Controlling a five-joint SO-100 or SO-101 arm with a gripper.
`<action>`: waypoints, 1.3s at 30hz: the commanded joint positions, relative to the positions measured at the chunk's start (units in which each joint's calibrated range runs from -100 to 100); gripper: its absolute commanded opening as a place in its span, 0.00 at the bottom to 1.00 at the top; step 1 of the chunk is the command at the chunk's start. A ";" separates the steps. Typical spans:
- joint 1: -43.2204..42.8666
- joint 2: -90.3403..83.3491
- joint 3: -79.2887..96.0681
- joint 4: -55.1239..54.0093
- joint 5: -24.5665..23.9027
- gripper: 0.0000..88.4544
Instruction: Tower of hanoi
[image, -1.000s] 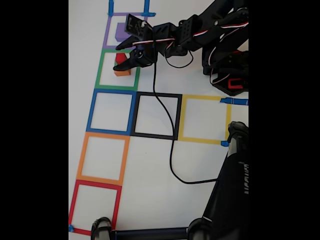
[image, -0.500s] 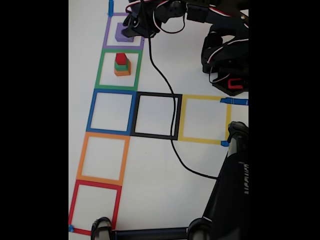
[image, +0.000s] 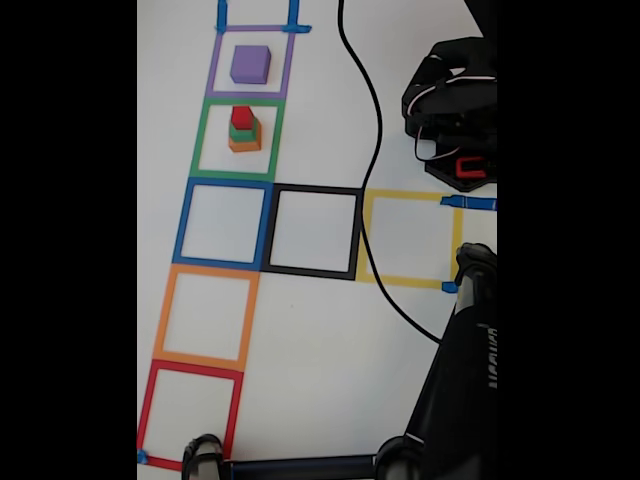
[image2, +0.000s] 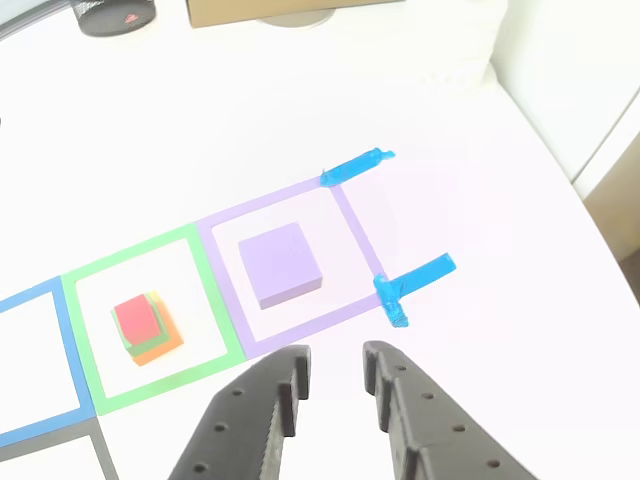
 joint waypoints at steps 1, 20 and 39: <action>2.72 1.47 -4.71 1.85 0.00 0.05; 9.81 -11.78 60.48 -47.22 0.00 0.40; 9.62 23.51 82.02 -111.91 0.00 0.42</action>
